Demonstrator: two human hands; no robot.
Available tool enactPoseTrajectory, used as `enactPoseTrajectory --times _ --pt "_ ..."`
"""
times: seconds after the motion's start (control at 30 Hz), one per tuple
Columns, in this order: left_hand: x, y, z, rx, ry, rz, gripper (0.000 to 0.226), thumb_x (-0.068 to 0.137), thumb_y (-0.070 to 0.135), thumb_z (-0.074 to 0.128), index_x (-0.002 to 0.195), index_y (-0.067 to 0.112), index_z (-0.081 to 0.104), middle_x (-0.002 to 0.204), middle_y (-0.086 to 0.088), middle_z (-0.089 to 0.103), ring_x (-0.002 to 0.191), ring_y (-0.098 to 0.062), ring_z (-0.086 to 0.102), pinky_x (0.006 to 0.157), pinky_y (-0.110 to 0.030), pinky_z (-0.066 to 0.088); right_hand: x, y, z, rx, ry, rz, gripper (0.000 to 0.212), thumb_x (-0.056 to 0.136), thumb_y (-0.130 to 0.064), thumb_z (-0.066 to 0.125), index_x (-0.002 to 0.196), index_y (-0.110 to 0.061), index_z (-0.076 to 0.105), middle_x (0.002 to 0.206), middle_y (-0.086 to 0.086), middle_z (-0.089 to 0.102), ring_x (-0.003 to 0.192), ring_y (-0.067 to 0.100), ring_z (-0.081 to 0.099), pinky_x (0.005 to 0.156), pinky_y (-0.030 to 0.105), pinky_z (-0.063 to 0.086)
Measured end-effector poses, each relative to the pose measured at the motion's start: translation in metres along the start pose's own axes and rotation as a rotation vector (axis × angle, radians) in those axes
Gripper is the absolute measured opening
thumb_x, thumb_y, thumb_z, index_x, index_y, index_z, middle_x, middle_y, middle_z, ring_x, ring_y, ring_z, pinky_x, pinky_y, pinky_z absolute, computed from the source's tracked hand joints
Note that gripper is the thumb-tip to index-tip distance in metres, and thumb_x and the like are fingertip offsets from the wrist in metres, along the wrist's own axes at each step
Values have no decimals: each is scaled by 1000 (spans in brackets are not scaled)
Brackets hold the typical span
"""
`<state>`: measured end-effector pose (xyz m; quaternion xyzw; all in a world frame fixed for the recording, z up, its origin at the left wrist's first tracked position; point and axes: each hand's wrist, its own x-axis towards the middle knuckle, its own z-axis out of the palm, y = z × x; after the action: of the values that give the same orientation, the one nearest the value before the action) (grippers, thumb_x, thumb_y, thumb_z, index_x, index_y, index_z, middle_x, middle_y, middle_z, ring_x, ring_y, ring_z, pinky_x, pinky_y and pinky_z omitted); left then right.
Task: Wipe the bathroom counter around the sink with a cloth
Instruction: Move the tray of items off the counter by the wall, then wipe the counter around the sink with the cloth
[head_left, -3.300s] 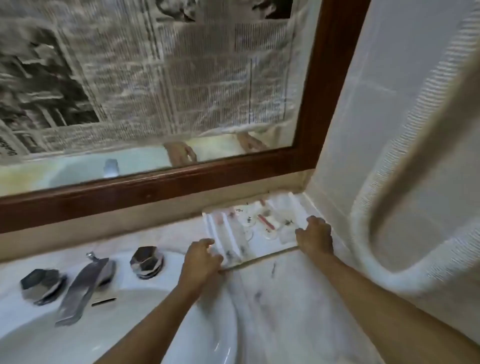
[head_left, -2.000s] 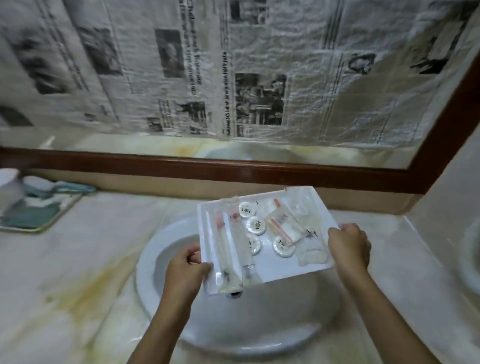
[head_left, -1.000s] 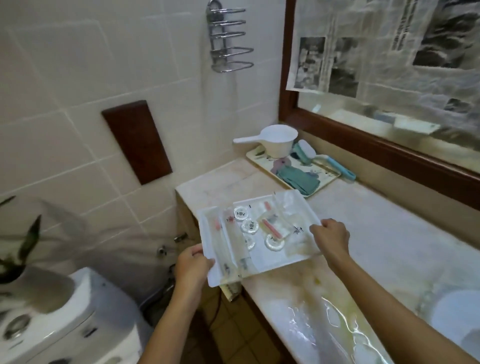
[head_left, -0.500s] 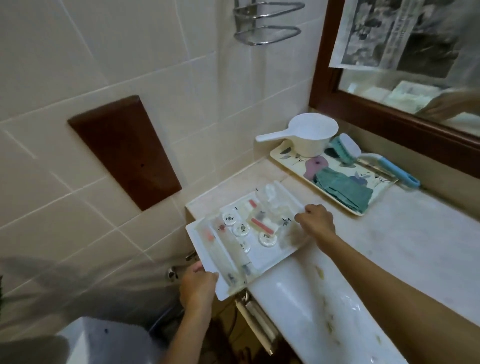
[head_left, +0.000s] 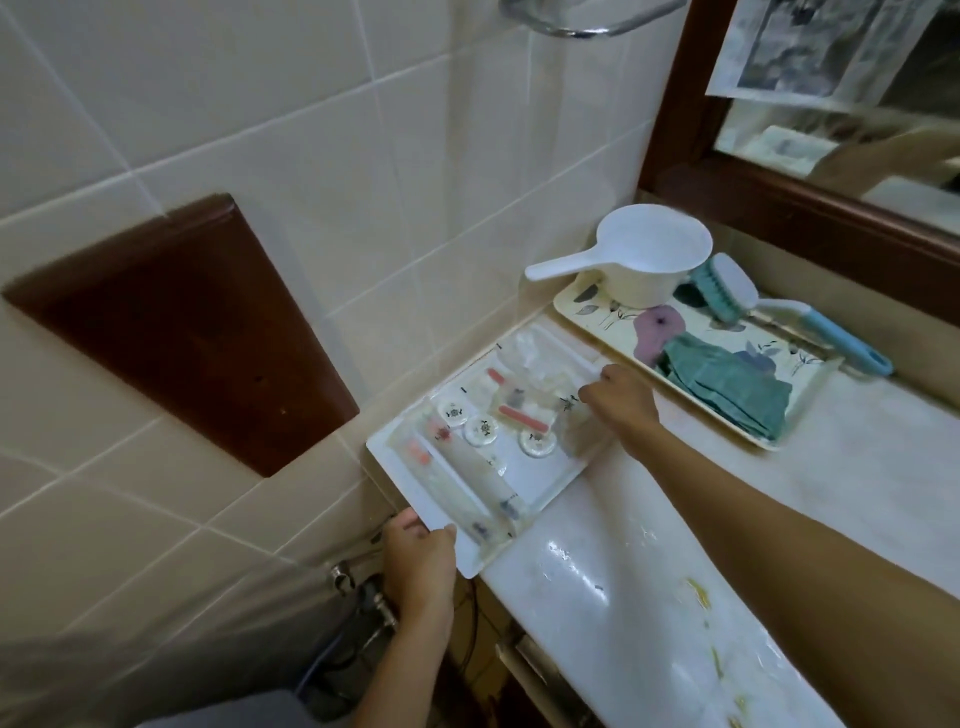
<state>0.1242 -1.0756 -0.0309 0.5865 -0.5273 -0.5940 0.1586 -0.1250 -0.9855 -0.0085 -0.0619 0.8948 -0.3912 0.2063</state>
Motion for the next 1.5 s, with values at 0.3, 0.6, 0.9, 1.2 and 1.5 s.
enactPoseTrajectory --times 0.3,0.6,0.9,1.2,1.5 --pt "3 7 15 -64 92 23 38 86 -5 63 119 12 58 91 1 68 85 -17 66 80 -39 56 13 12 -19 181 -12 -193 33 85 -7 55 118 -11 62 115 -1 56 109 18 53 90 28 42" --pt "-23 9 23 43 282 244 58 80 0 71 128 22 48 138 -4 33 117 -23 50 91 -43 53 59 80 -73 -509 225 -205 62 93 -48 48 136 -5 42 147 15 37 136 31 31 106 48 32" --pt "-68 12 49 261 -96 921 24 79 -2 57 86 19 66 104 9 52 85 -9 58 76 -9 41 66 80 -73 -498 333 -94 31 92 -28 50 110 -4 60 114 18 61 104 36 57 72 37 45" --pt "-84 7 79 417 -329 979 29 82 -4 59 90 24 66 104 17 54 90 0 56 65 -15 45 50 69 -131 293 362 66 21 88 -25 61 76 -10 68 87 14 71 82 28 67 73 38 56" --pt "-92 -6 135 541 -590 1024 35 78 -5 63 100 23 67 112 18 53 105 5 51 82 -2 36 -103 126 -242 913 509 24 15 94 -16 58 86 -7 68 86 11 71 77 24 67 70 33 55"
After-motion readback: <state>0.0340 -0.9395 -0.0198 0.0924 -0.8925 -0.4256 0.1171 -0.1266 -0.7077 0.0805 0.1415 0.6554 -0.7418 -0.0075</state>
